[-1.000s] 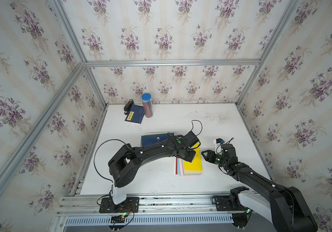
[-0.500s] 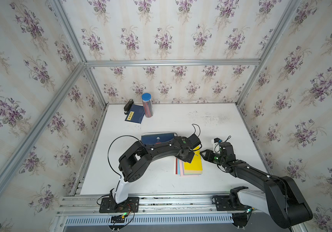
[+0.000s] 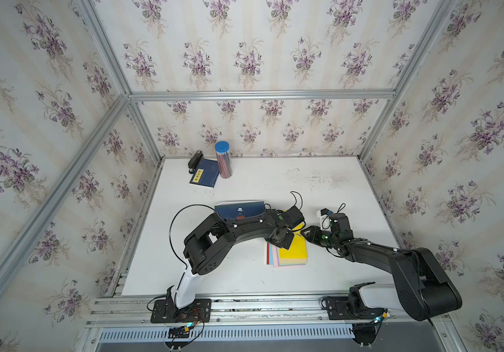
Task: Put the sealed envelopes into the storage box
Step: Pick up the envelope from the center of the board.
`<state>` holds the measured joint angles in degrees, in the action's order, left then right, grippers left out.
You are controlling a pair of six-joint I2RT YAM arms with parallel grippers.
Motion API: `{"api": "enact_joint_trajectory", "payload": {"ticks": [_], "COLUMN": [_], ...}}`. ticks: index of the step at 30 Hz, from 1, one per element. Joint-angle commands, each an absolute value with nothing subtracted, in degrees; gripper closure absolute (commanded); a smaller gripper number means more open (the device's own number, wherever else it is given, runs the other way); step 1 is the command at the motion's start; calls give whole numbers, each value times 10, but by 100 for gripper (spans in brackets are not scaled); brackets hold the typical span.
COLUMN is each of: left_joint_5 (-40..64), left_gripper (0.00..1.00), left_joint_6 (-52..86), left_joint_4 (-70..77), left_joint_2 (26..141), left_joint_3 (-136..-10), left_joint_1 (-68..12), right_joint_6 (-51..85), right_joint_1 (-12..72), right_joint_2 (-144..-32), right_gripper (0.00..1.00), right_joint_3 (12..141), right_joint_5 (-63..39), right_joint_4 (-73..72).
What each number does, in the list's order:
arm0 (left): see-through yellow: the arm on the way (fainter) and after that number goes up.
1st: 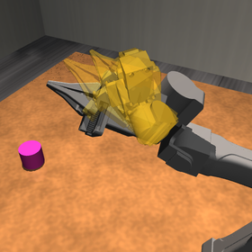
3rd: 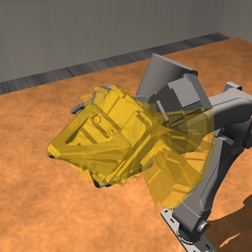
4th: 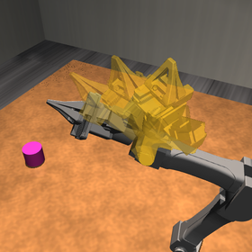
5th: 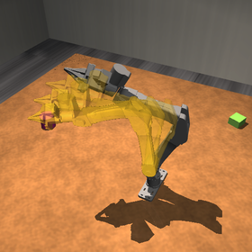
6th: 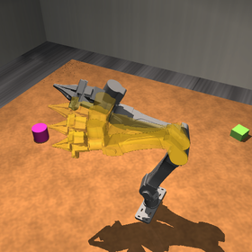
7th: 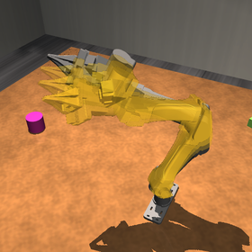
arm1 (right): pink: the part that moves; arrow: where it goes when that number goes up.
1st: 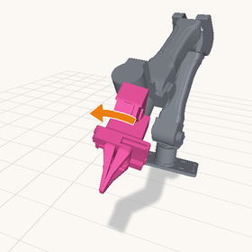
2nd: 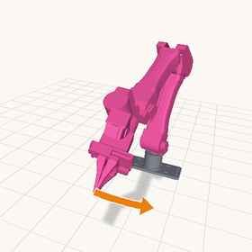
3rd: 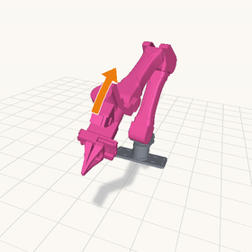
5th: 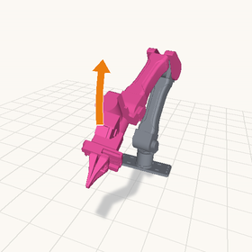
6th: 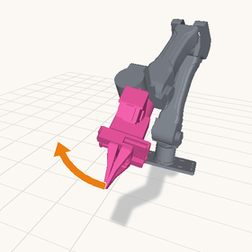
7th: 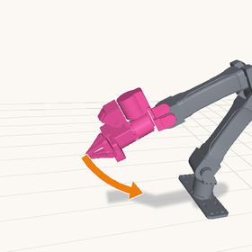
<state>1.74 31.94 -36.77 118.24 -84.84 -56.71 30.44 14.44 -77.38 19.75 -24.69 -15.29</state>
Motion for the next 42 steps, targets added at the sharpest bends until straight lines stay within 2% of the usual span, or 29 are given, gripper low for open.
{"api": "enact_joint_trajectory", "payload": {"ticks": [1,19,35,42], "left_joint_5": [19,29,32,32], "left_gripper": [100,100,100,100], "left_joint_6": [321,318,316,316], "left_joint_4": [-359,-348,-345,-342], "left_joint_2": [1188,1192,1193,1188], "left_joint_3": [-848,-843,-842,-842], "left_joint_1": [-567,-567,-567,-567], "right_joint_6": [303,306,320,333], "right_joint_1": [144,145,151,153], "right_joint_2": [-775,-795,-752,-762], "right_gripper": [58,63,72,78], "right_joint_3": [203,213,241,224], "right_joint_5": [-255,-277,-294,-317], "right_joint_4": [-155,-151,-99,-138]}}
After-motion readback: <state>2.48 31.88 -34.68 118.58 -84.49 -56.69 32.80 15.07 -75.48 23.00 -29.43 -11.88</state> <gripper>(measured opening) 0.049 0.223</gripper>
